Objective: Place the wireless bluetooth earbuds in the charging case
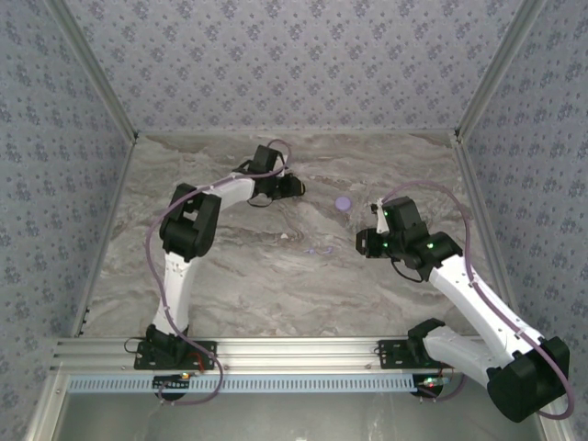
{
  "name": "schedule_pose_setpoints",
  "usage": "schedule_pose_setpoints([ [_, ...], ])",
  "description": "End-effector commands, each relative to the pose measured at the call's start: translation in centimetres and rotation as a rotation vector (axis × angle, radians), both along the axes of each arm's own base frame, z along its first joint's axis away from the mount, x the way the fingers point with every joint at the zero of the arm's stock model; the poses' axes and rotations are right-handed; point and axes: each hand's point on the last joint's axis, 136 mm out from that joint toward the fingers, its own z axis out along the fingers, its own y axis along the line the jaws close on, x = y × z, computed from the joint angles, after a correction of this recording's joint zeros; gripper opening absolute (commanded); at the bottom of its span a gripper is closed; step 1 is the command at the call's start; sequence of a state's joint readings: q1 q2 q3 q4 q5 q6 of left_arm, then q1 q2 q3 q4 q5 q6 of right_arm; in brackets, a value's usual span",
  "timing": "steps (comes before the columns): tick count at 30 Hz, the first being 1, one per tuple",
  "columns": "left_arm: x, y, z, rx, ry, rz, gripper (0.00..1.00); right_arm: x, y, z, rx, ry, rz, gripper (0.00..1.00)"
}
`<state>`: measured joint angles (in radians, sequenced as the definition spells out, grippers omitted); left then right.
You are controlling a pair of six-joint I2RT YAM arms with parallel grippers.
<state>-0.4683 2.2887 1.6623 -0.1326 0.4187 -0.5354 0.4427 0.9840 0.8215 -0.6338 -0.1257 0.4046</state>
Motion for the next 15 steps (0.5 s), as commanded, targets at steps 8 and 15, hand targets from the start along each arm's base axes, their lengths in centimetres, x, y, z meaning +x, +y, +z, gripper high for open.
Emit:
schedule_pose_setpoints([
  [8, 0.9, -0.5, -1.2, 0.003, 0.049, 0.011, 0.28, -0.5, -1.0, -0.8, -0.027, 0.034, -0.042, 0.27],
  [15, 0.9, 0.2, -0.4, 0.057, 0.017, -0.001, 0.55, -0.3, -1.0, -1.2, -0.037, 0.039, -0.044, 0.31],
])
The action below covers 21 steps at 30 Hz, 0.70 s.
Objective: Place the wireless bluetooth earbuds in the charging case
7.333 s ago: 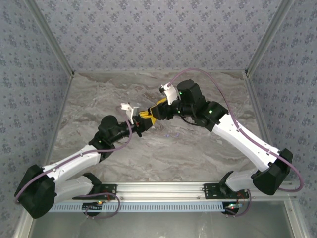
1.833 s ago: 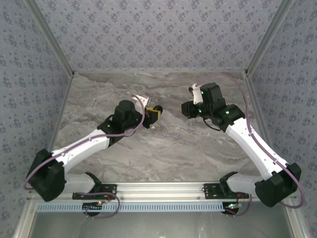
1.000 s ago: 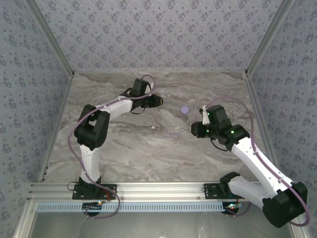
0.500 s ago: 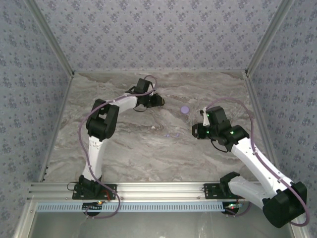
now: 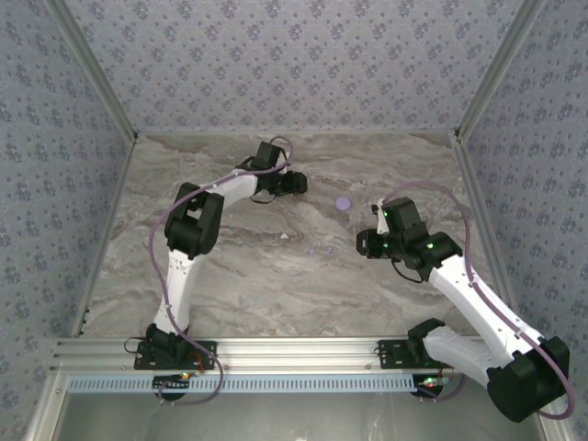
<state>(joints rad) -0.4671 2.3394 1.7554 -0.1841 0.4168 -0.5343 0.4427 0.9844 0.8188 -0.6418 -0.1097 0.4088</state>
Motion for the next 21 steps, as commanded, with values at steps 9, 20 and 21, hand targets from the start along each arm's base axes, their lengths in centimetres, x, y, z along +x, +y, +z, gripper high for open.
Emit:
schedule_pose_setpoints([
  [9, -1.0, 3.8, 5.3, 0.188, -0.136, 0.010, 0.68, 1.0, -1.4, -1.1, -0.076, 0.034, -0.033, 0.48],
  [20, -9.5, 9.5, 12.0, 0.254, -0.207, 0.060, 0.68, 5.1, -2.2, -1.8, -0.127, 0.045, -0.003, 0.61],
  [21, -10.6, 10.0, 12.2, 0.254, -0.202, 0.065, 0.69, 5.4, -2.0, -2.0, -0.122, 0.049, 0.013, 0.62],
])
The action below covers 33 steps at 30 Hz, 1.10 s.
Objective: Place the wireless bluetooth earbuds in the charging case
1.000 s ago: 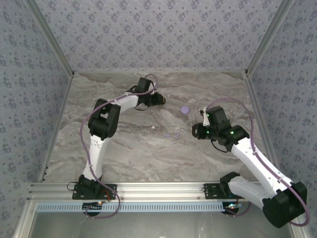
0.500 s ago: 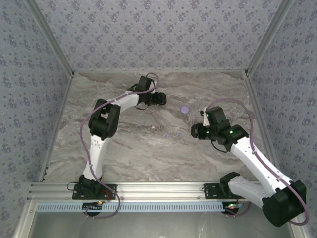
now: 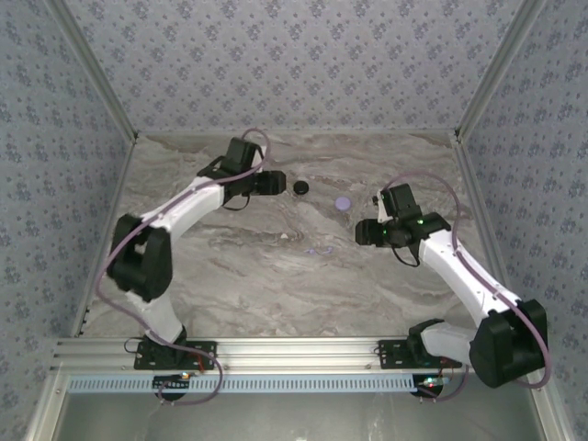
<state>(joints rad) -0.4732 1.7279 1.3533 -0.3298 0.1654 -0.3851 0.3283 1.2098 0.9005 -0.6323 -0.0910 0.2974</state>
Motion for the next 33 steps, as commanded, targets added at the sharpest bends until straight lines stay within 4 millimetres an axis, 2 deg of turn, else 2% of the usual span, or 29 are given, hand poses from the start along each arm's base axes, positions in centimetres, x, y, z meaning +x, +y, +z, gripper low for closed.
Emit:
schedule_pose_setpoints([
  [1, -3.5, 2.0, 0.0, 0.048, 0.025, 0.015, 0.69, 1.7, 0.5, 0.6, 0.003, -0.022, 0.064, 0.64],
  [9, -10.6, 3.3, 0.7, 0.028, 0.060, 0.021, 0.69, 4.7, 1.9, -1.7, 0.001, 0.059, 0.134, 0.74],
  [16, -14.2, 4.5, 1.5, 0.009, 0.052, 0.028, 0.69, 8.1, 2.7, -2.9, -0.039, 0.116, 0.164, 0.75],
  [24, -16.3, 6.3, 1.9, 0.020, 0.038, 0.041, 0.72, 11.6, 3.2, -5.6, -0.099, 0.212, 0.161, 0.76],
  [33, -16.7, 7.2, 2.0, 0.032, 0.014, 0.062, 0.75, 14.2, 3.9, -7.9, -0.156, 0.261, 0.159, 0.78],
])
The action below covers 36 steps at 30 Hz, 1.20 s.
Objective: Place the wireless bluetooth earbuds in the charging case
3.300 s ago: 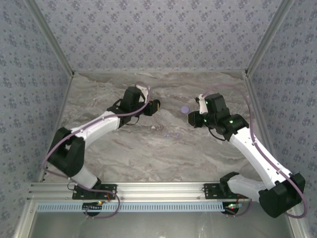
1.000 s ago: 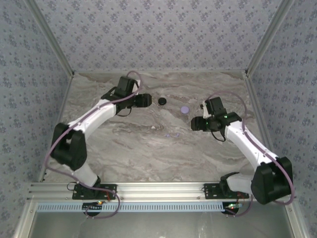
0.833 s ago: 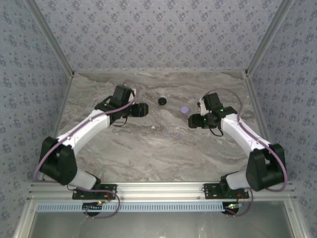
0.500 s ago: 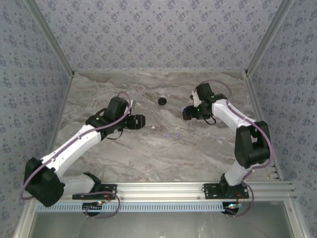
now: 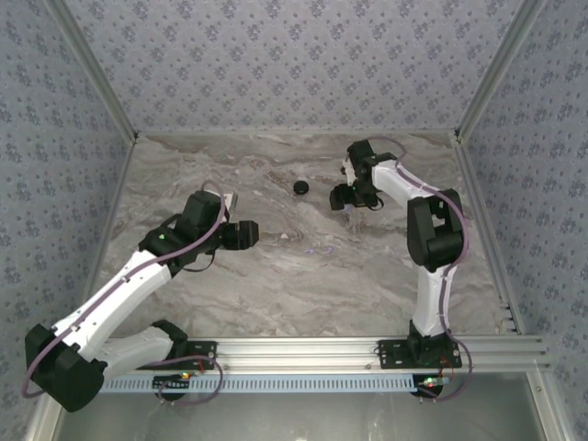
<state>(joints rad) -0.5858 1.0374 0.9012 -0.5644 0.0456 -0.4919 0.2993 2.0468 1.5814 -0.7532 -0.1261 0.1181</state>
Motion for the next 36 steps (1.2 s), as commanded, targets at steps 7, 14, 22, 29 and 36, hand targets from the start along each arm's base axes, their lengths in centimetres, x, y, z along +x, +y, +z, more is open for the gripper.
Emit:
schedule_pose_setpoints([
  [7, -0.5, 0.7, -0.5, 0.024, 0.008, 0.018, 0.75, 1.6, 0.2, -1.5, -0.107, 0.047, -0.001, 0.78],
  [14, -0.7, 1.3, -0.4, 0.050, -0.001, 0.021, 0.76, 2.4, 0.3, -2.2, -0.179, 0.055, 0.004, 0.75],
  [22, -0.7, 1.5, -0.3, 0.052, -0.007, 0.027, 0.77, 2.8, 0.8, -3.0, -0.206, 0.071, 0.005, 0.71],
  [29, -0.8, 1.6, -0.4, 0.051, -0.005, 0.028, 0.77, 2.9, 0.8, -3.7, -0.226, 0.089, 0.008, 0.67],
  [36, -0.8, 1.6, -0.4, 0.052, -0.006, 0.031, 0.77, 2.5, 1.0, -3.9, -0.230, 0.103, 0.014, 0.53],
])
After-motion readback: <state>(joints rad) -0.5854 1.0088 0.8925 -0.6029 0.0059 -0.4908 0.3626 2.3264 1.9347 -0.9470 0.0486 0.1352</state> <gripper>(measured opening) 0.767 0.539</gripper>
